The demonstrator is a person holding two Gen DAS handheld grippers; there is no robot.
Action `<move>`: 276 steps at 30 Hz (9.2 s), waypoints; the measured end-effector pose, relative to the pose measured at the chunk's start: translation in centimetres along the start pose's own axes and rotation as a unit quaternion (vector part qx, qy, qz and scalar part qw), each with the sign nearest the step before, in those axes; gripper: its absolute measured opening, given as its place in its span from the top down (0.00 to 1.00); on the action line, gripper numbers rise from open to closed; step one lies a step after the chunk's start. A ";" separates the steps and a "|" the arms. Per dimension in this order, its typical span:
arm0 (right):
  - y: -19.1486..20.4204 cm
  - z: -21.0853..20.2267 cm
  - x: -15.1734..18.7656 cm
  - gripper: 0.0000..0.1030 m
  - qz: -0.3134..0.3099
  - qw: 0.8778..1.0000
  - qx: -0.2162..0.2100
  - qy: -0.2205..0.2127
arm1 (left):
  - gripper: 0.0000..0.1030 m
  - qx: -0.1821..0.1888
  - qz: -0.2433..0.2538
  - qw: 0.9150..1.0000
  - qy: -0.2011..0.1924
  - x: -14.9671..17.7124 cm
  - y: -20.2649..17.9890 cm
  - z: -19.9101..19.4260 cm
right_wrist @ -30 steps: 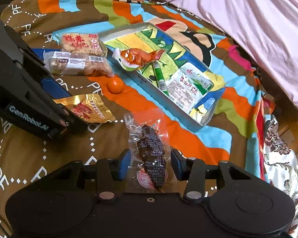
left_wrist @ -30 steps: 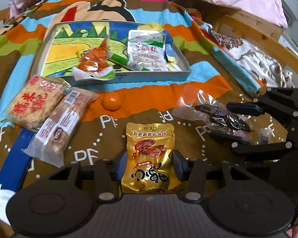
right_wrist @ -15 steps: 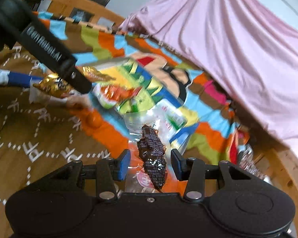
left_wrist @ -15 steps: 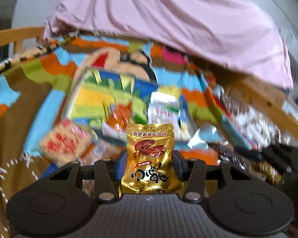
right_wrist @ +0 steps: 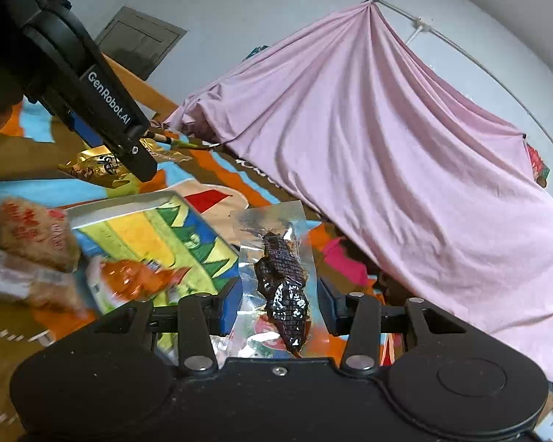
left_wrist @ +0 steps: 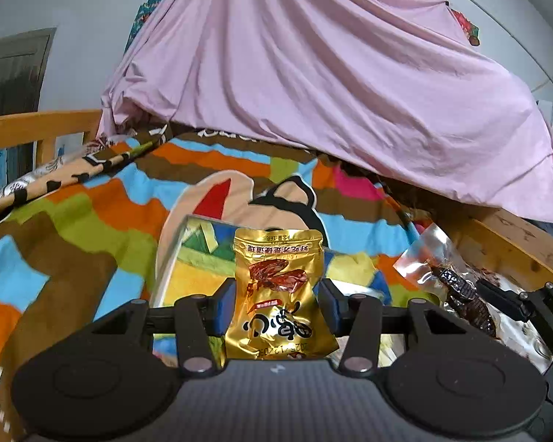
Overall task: Organize snacks
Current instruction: 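Lift both held packets and carry them over the dinosaur tray, then lower both packets into the tray and open both tools, then withdraw both tools from the tray back toward the rice-cake packets, then grasp the long rice-cake packet with the right tool, then lift the long rice-cake packet with the right tool while the left tool grasps the blue stick packet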
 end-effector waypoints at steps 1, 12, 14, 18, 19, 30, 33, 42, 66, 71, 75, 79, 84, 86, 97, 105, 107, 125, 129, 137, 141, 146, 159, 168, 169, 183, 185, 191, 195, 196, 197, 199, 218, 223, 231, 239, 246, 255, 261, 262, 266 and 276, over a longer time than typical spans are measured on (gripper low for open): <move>0.2 0.8 -0.2 0.55 -0.001 1.000 0.002 0.000 | 0.50 0.000 -0.003 1.000 -0.004 -0.3 0.3 0.6; 1.6 9.3 -1.2 0.55 0.031 0.999 -0.009 0.018 | 0.50 -0.008 -0.026 1.000 -0.008 -1.7 3.7 8.4; 1.6 10.7 -0.8 0.55 0.052 0.998 -0.015 0.034 | 0.50 -0.015 -0.032 0.999 0.001 -1.2 4.4 9.5; 1.9 12.8 0.2 0.55 0.074 0.995 -0.028 0.060 | 0.50 -0.027 -0.024 0.999 0.028 -0.3 5.0 11.1; 2.0 13.2 0.5 0.55 0.080 0.994 -0.033 0.067 | 0.50 -0.026 -0.021 0.999 0.035 -0.1 5.0 11.4; 4.8 16.2 2.7 0.55 0.085 0.986 -0.084 0.117 | 0.49 -0.027 0.011 0.995 0.094 1.3 3.9 13.7; 5.3 16.8 3.2 0.54 0.087 0.983 -0.097 0.133 | 0.49 -0.029 0.024 0.993 0.109 1.9 3.8 14.1; 5.5 17.5 4.1 0.53 0.117 0.973 -0.115 0.161 | 0.47 -0.033 -0.006 0.991 0.133 2.6 5.0 14.9; -2.6 8.6 -0.9 0.03 0.213 0.974 -0.052 0.062 | 0.09 -0.048 -0.026 0.998 0.023 -1.1 3.3 5.8; -3.8 4.4 -1.8 0.01 0.227 0.972 -0.054 0.035 | 0.02 -0.084 -0.028 0.995 -0.050 -1.8 3.0 0.9; -4.2 0.6 -2.3 0.01 0.235 0.970 -0.055 0.016 | 0.01 -0.103 -0.013 0.991 -0.083 -1.6 2.5 -3.0; -4.5 -3.1 -3.0 0.01 0.234 0.971 -0.055 -0.004 | 0.01 -0.109 -0.002 0.990 -0.089 -0.9 1.9 -6.3; -4.5 -7.6 -3.0 0.01 0.239 0.969 -0.063 -0.016 | 0.01 -0.111 0.016 0.989 -0.098 0.3 1.2 -10.3; -4.4 -9.2 -2.7 0.01 0.241 0.968 -0.070 -0.016 | 0.01 -0.116 0.027 0.988 -0.100 1.1 0.9 -12.0; -2.2 -15.7 -1.5 0.01 0.230 0.966 -0.114 0.009 | 0.00 -0.145 0.044 0.986 -0.064 5.0 1.0 -17.9; -0.8 -18.3 -0.8 0.01 0.236 0.961 -0.139 0.037 | 0.00 -0.158 0.029 0.986 -0.046 6.0 1.4 -19.8; -0.5 -18.6 -0.8 0.01 0.242 0.958 -0.146 0.045 | 0.00 -0.162 0.024 0.986 -0.039 6.3 1.6 -20.2; 3.8 -16.9 -0.9 0.01 0.199 0.956 -0.189 0.102 | 0.00 -0.080 -0.014 0.984 0.158 5.5 6.1 -14.4; 4.2 -15.4 -0.5 0.01 0.197 0.953 -0.196 0.122 | 0.00 -0.065 0.008 0.972 0.226 6.1 6.5 -11.7; 4.2 -10.6 0.1 0.01 0.186 0.947 -0.207 0.158 | 0.00 -0.042 0.017 0.956 0.290 7.9 7.6 -7.5; 5.1 -7.7 -0.2 0.01 0.201 0.935 -0.231 0.182 | 0.00 -0.050 -0.009 0.951 0.304 8.3 8.8 -6.5; 7.6 -2.9 -1.5 0.01 0.222 0.906 -0.283 0.224 | 0.01 -0.054 -0.013 0.945 0.322 8.8 9.4 -5.6; 12.4 6.0 -1.8 0.01 0.345 0.801 -0.351 0.341 | 0.01 -0.061 -0.013 0.934 0.353 10.5 10.1 -4.2; 13.0 5.4 -0.4 0.18 0.336 0.798 -0.359 0.349 | 0.02 -0.050 -0.008 0.936 0.349 10.5 9.7 -4.0; 12.8 5.3 -0.3 0.19 0.338 0.796 -0.360 0.350 | 0.03 -0.048 -0.007 0.936 0.347 10.5 9.6 -4.1; 14.9 6.1 -0.8 0.21 0.303 0.814 -0.345 0.356 | 0.05 -0.052 0.003 0.935 0.352 10.6 9.4 -3.8; 14.2 5.7 -0.5 0.29 0.303 0.809 -0.353 0.358 | 0.05 -0.051 0.001 0.935 0.351 10.6 9.5 -3.8; 12.5 3.4 0.8 0.49 0.263 0.813 -0.373 0.361 | 0.08 -0.051 -0.003 0.936 0.349 10.5 9.6 -4.2; 12.2 1.3 1.5 0.57 0.197 0.830 -0.378 0.361 | 0.10 -0.052 -0.009 0.937 0.345 10.3 9.6 -4.6; 12.1 0.8 1.7 0.57 0.186 0.833 -0.378 0.360 | 0.10 -0.051 -0.010 0.937 0.344 10.2 9.6 -4.7; 12.0 0.3 1.8 0.57 0.177 0.835 -0.380 0.357 | 0.10 -0.051 -0.011 0.938 0.344 10.2 9.6 -4.7; 11.6 -0.2 2.2 0.55 0.180 0.837 -0.384 0.346 | 0.10 -0.051 -0.009 0.937 0.345 10.3 9.6 -4.5; 12.7 1.1 2.1 0.42 0.201 0.882 -0.336 0.262 | 0.26 -0.064 0.144 0.939 0.304 10.9 7.3 -1.9; 12.4 0.1 2.1 0.53 0.209 0.877 -0.337 0.272 | 0.39 -0.065 0.155 0.939 0.299 10.8 6.6 -2.6; 12.0 -1.3 2.7 0.54 0.218 0.873 -0.338 0.275 | 0.39 -0.060 0.181 0.936 0.295 10.8 5.4 -2.7; 12.1 -1.6 2.6 0.58 0.214 0.875 -0.337 0.274 | 0.45 -0.052 0.133 0.941 0.306 11.0 6.7 -2.4; 11.6 -3.2 2.7 0.59 0.200 0.875 -0.335 0.287 | 0.57 -0.065 0.107 0.940 0.317 10.8 6.4 -3.8; 12.0 -3.5 3.0 0.58 0.196 0.874 -0.333 0.294 | 0.56 -0.052 0.113 0.940 0.317 11.0 5.7 -3.3; 12.0 -2.1 3.0 0.53 0.230 0.871 -0.331 0.280 | 0.51 -0.050 0.099 0.945 0.307 11.1 6.3 -1.8; 12.0 -1.9 3.1 0.53 0.235 0.870 -0.331 0.279 | 0.51 -0.050 0.096 0.945 0.308 11.1 6.4 -1.7; 12.1 -2.1 2.8 0.61 0.226 0.876 -0.327 0.273 | 0.55 -0.053 0.110 0.944 0.306 11.3 6.2 -1.9; 12.7 -6.5 1.7 0.62 0.068 0.934 -0.268 0.228 | 0.64 -0.005 0.032 0.947 0.319 11.0 5.3 -5.0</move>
Point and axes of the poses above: each gripper's, at about its wrist camera, not at the fingertips, and z roughly the way its jaws point, y to its left, x to its underside, the point moved 4 cm from there along z, roughly the way its jaws point, and after that the axes turned 4 degrees about y, right-handed, at the moved point
